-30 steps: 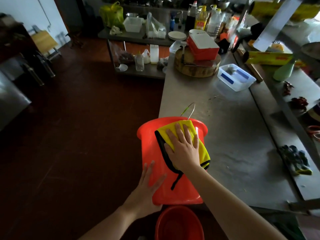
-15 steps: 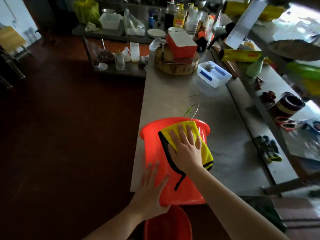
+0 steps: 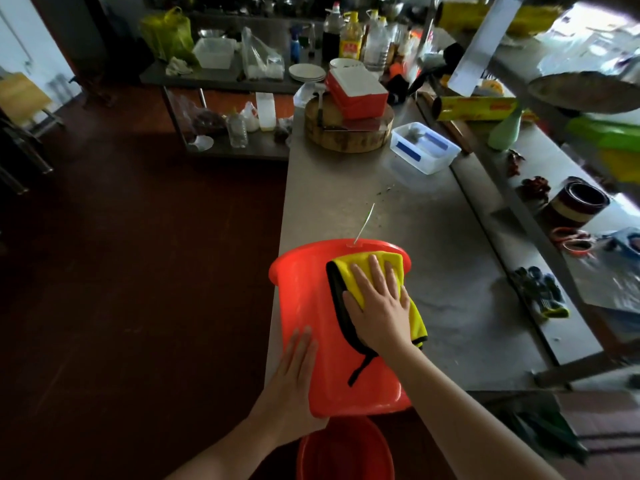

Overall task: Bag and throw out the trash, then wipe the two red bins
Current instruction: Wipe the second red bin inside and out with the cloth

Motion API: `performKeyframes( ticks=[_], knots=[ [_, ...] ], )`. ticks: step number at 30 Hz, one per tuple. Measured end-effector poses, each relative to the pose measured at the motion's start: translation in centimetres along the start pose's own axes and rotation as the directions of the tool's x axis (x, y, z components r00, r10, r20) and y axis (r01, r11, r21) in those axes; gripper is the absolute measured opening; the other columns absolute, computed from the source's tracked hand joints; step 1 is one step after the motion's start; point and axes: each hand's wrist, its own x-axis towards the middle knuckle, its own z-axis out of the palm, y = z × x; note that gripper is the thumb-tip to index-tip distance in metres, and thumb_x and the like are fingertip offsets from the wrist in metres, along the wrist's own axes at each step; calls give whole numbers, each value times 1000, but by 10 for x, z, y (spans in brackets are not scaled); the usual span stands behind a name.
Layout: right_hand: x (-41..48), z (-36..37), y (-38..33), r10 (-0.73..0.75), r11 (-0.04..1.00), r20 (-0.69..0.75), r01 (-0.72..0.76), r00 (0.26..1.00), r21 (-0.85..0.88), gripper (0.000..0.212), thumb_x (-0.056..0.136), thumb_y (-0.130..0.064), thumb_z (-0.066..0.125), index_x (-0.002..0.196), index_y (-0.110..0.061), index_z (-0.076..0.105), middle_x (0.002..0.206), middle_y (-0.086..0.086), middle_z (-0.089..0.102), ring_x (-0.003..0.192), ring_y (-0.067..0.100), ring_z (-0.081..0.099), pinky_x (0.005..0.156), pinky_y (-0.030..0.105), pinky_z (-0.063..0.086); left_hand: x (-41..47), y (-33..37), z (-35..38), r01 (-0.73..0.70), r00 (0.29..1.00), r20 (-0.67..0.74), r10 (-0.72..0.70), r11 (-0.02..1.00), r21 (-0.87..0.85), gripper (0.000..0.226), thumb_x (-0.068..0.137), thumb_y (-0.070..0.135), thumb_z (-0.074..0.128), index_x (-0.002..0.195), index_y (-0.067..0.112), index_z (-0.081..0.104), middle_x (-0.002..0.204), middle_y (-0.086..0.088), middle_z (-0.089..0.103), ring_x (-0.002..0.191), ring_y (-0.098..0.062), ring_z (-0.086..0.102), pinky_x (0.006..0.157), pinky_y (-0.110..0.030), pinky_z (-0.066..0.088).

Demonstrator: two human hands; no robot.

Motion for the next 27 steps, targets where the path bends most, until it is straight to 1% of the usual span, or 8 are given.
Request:
performKeyframes(
  ticks=[3,7,10,13,15,18,23,27],
  knots=[
    [9,-2,16,140,977,27,-142,990,158,65,94,-70,32,155,-54,15,169,-17,2,157,16,-1,122,49,18,1,-1,3,-30,999,-15,30,1000,-8,137,65,75,73,160,4,3,168,-17,0,154,-39,1,124,-46,7],
    [20,1,46,310,824,130,-334,942,458,66,99,-58,43,158,-46,19,169,-13,9,156,11,3,122,46,20,0,-2,2,-22,1000,5,22,1000,-9,137,65,80,69,160,6,3,168,-15,-1,155,-37,-1,121,-52,16],
    [24,0,53,355,777,170,-391,919,494,64,100,-54,42,160,-39,22,169,-7,13,155,13,9,122,47,21,0,0,-1,-21,999,37,21,1000,6,138,65,77,70,160,7,0,168,-14,-4,155,-36,-4,118,-51,15],
    [21,-5,39,355,797,160,-388,921,463,66,101,-54,39,161,-39,16,170,-5,9,156,17,5,123,48,18,4,1,-5,-22,999,43,20,999,36,137,63,73,70,160,6,0,168,-14,-4,155,-37,-5,119,-52,15],
    [11,-3,18,299,898,99,-314,949,308,66,100,-59,35,160,-44,10,171,-6,3,157,21,1,123,48,16,4,-2,-6,-21,999,40,19,999,32,134,65,72,68,160,4,2,168,-16,-3,154,-38,-4,119,-52,14],
    [-6,4,-23,81,997,26,-82,996,12,65,99,-65,26,158,-48,6,170,-7,-9,156,29,-9,123,55,4,3,-5,-8,-14,999,44,12,998,54,131,66,67,68,160,5,0,168,-17,-4,154,-39,-5,124,-51,8],
    [-23,23,-56,-245,935,85,259,966,-241,58,103,-58,26,158,-43,20,170,-4,-8,152,31,-27,119,65,-10,13,5,-12,-88,993,87,74,982,166,112,76,63,55,160,7,7,166,-22,1,154,-40,-5,125,-52,6],
    [-26,22,-48,-246,941,68,255,967,-224,58,101,-61,26,156,-44,28,171,-7,-2,153,25,-24,121,63,-5,13,6,-18,-108,994,16,107,993,54,123,67,61,65,160,10,3,165,-15,12,155,-35,5,125,-48,11]
  ],
)
